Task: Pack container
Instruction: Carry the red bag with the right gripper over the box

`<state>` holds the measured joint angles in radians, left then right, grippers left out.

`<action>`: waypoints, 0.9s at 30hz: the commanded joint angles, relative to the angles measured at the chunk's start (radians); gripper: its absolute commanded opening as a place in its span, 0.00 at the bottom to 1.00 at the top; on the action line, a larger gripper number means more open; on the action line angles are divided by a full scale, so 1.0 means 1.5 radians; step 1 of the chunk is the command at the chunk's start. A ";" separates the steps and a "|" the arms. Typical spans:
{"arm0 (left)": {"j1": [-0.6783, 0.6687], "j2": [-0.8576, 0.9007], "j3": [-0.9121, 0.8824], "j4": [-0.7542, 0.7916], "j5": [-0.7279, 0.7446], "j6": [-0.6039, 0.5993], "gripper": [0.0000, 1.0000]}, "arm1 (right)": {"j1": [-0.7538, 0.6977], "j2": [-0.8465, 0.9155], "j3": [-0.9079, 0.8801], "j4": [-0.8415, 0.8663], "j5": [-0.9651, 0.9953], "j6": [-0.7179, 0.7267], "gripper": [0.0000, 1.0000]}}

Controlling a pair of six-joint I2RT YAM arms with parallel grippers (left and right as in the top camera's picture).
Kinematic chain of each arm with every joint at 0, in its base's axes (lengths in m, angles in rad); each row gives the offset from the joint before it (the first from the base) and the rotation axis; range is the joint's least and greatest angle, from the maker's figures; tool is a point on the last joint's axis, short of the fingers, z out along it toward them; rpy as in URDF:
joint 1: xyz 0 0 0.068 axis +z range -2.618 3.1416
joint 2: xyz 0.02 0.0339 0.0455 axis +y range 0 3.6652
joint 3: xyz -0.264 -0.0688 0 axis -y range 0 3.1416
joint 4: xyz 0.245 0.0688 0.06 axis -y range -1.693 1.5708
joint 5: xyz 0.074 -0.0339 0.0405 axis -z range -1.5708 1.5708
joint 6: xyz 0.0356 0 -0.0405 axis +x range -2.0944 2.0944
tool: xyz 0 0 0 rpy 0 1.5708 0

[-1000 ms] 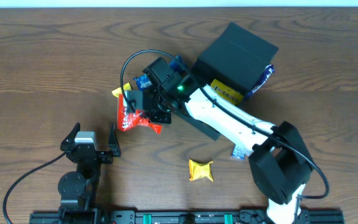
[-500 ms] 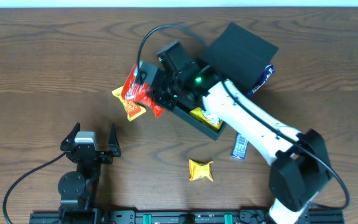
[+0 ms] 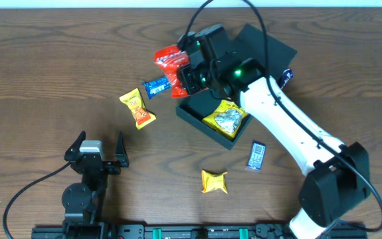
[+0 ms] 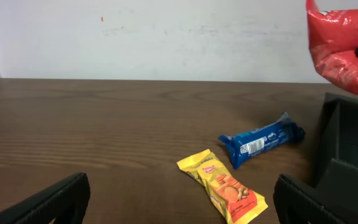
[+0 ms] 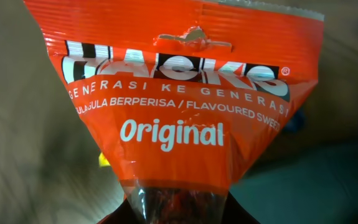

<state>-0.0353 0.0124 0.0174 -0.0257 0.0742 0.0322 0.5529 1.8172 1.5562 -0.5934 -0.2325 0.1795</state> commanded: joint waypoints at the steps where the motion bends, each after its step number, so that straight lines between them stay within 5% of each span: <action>1: 0.002 -0.002 -0.009 -0.030 0.008 -0.002 0.95 | -0.006 -0.018 0.010 -0.016 0.070 0.125 0.21; 19: 0.002 -0.002 -0.009 -0.030 0.008 -0.002 0.95 | -0.005 -0.037 -0.025 -0.167 0.273 0.559 0.25; 27: 0.002 -0.002 -0.009 -0.030 0.008 -0.002 0.95 | 0.007 -0.036 -0.115 -0.104 0.272 0.589 0.27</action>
<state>-0.0353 0.0124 0.0174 -0.0261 0.0742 0.0322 0.5507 1.7920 1.3998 -0.7528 0.1516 1.0191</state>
